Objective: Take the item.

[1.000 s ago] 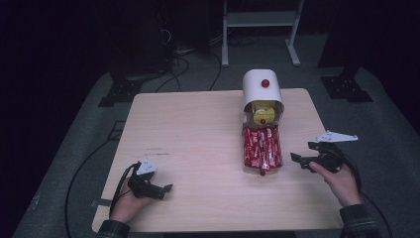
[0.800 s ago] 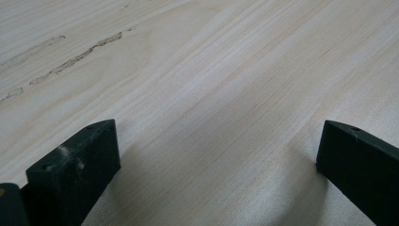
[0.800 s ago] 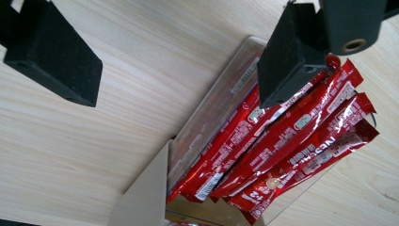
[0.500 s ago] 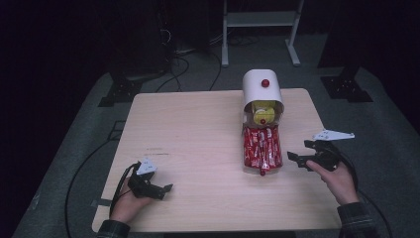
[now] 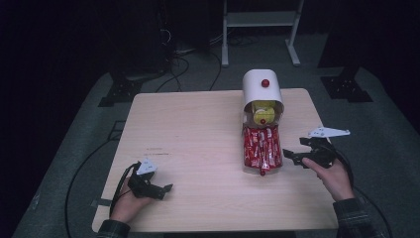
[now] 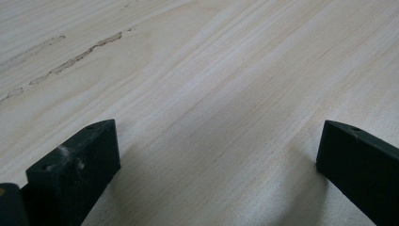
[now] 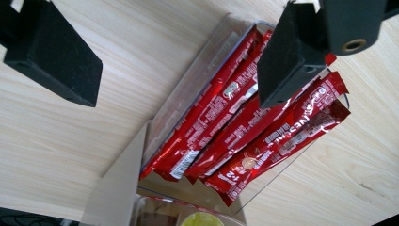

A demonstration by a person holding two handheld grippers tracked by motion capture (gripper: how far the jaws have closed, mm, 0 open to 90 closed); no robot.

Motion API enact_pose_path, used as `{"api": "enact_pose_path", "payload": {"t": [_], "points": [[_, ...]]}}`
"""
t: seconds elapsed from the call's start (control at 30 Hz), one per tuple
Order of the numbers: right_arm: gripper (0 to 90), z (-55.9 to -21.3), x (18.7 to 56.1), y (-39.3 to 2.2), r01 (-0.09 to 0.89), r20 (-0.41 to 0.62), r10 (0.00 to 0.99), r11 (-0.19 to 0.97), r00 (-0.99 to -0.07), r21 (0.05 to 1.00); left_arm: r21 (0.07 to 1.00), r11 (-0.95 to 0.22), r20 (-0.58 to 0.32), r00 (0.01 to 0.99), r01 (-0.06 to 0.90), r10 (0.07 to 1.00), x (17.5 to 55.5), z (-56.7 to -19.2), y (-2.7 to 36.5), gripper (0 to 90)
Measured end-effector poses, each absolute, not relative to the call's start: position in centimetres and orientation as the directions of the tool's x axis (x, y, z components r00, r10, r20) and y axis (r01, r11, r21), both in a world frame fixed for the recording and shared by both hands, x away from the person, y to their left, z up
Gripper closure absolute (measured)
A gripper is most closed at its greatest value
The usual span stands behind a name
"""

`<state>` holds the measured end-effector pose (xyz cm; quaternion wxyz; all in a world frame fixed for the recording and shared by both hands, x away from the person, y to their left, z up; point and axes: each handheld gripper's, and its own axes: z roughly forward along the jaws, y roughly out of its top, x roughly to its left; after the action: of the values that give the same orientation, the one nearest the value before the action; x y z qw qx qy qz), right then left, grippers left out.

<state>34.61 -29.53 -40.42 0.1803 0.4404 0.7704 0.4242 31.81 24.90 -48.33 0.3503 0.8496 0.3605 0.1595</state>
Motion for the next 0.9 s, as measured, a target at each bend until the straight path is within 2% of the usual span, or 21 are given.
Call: {"api": "enact_pose_path", "payload": {"t": [0.9], "points": [[13.9, -40.1, 36.1, -25.7, 0.508, 0.101, 0.797, 0.276, -0.596, 0.816, 0.71, -0.495, 0.019, 0.689, 0.501, 0.724, 31.8, -48.3, 24.9, 0.0]]}}
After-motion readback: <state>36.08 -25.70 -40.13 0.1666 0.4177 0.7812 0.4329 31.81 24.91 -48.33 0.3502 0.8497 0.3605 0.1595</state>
